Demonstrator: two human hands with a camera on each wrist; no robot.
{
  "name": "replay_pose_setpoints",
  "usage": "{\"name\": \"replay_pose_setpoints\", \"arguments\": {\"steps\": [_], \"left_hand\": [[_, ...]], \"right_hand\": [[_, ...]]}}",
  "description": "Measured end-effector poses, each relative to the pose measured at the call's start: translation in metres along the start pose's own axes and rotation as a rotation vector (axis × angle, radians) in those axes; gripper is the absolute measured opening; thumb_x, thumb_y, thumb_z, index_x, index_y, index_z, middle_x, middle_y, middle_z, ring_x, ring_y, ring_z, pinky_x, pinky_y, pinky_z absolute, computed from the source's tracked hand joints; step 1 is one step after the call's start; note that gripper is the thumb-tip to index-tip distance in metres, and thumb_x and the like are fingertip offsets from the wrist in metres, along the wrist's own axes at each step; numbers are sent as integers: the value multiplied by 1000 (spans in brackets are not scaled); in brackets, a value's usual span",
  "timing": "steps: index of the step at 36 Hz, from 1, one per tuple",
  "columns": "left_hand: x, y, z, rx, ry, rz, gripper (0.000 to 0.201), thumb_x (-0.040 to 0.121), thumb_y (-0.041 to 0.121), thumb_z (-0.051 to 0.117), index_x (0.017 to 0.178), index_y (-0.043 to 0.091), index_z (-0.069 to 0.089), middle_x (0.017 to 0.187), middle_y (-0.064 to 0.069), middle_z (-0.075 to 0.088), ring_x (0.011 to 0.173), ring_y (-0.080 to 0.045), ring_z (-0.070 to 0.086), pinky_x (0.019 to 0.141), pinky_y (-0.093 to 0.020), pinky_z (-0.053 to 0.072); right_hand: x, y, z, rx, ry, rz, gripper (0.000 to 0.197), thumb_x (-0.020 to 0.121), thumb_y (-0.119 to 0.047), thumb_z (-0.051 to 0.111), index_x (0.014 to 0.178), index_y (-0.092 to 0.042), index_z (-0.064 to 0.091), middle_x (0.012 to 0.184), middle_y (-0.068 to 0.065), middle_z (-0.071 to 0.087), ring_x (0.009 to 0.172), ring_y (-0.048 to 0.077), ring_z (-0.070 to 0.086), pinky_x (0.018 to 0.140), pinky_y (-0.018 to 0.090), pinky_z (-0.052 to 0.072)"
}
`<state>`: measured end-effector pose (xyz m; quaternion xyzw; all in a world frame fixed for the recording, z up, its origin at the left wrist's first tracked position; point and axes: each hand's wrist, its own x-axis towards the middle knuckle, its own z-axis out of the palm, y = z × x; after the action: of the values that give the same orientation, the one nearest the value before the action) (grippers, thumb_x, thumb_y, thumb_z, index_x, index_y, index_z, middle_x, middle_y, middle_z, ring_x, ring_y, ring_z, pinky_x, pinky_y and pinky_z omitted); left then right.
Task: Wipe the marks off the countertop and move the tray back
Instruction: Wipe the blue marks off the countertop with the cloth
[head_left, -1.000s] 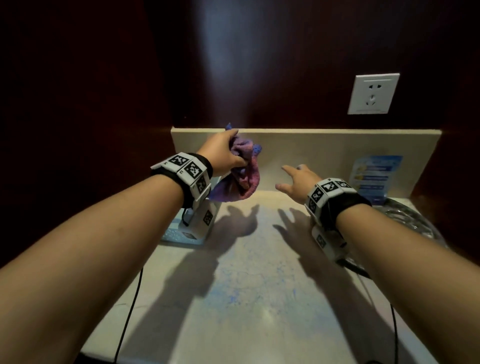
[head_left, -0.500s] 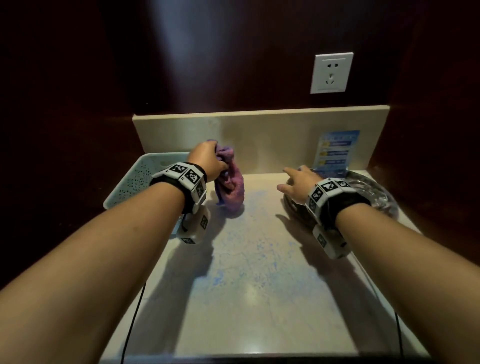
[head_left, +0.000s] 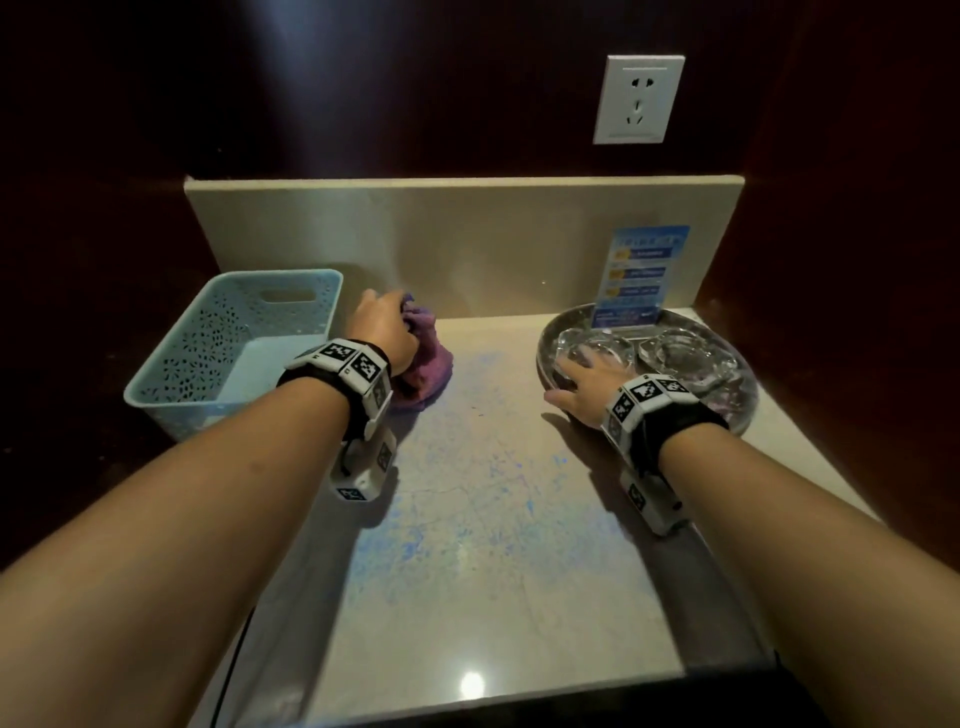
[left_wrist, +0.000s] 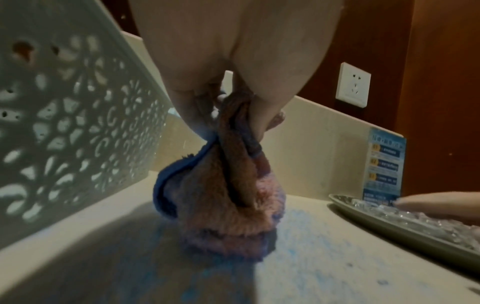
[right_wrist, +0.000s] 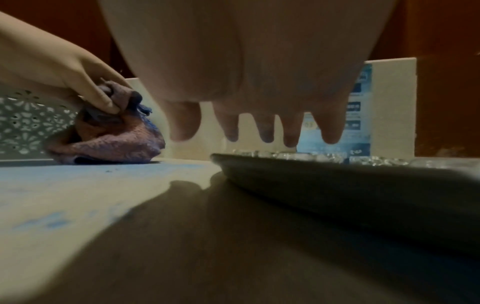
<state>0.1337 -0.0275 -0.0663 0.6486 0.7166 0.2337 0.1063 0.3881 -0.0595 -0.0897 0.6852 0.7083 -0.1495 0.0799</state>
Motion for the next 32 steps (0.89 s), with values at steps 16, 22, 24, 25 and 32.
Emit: {"name": "replay_pose_setpoints", "arguments": {"steps": [16, 22, 24, 25, 32], "left_hand": [[0, -11, 10, 107, -68, -33, 44, 81, 15, 60, 123, 8, 51, 126, -23, 48, 113, -41, 53, 98, -41, 44], [-1, -17, 11, 123, -79, -41, 48, 80, 17, 67, 124, 4, 54, 131, -20, 50, 114, -36, 54, 95, -38, 45], [-3, -17, 11, 122, -84, -45, 44, 80, 17, 67, 121, 4, 56, 130, -19, 51, 111, -35, 56, 92, -36, 46], [-3, -16, 11, 125, -91, -47, 44, 81, 17, 66, 121, 3, 56, 129, -19, 51, 111, -35, 56, 92, -37, 46], [-4, -15, 7, 165, -148, -47, 25, 84, 15, 60, 105, 3, 65, 110, -19, 66, 100, -37, 62, 80, -37, 49]], "right_hand": [[-1, -37, 1, -67, -15, -261, 54, 100, -40, 36, 149, -22, 25, 160, 6, 15, 145, 29, 20, 117, 39, 23], [-5, -36, 7, -195, -50, -236, 53, 97, -45, 38, 146, -26, 30, 159, 2, 16, 146, 28, 12, 115, 50, 17], [-4, -38, 9, -191, -72, -234, 54, 97, -46, 38, 147, -27, 29, 159, 1, 15, 147, 28, 8, 115, 53, 14], [-5, -38, 9, -178, -77, -239, 54, 97, -46, 38, 147, -27, 28, 160, 0, 13, 148, 28, 5, 115, 55, 11], [-13, -43, 7, -89, 6, -299, 47, 100, -36, 36, 145, -20, 37, 160, 0, 19, 146, 24, 21, 118, 41, 20]]}}
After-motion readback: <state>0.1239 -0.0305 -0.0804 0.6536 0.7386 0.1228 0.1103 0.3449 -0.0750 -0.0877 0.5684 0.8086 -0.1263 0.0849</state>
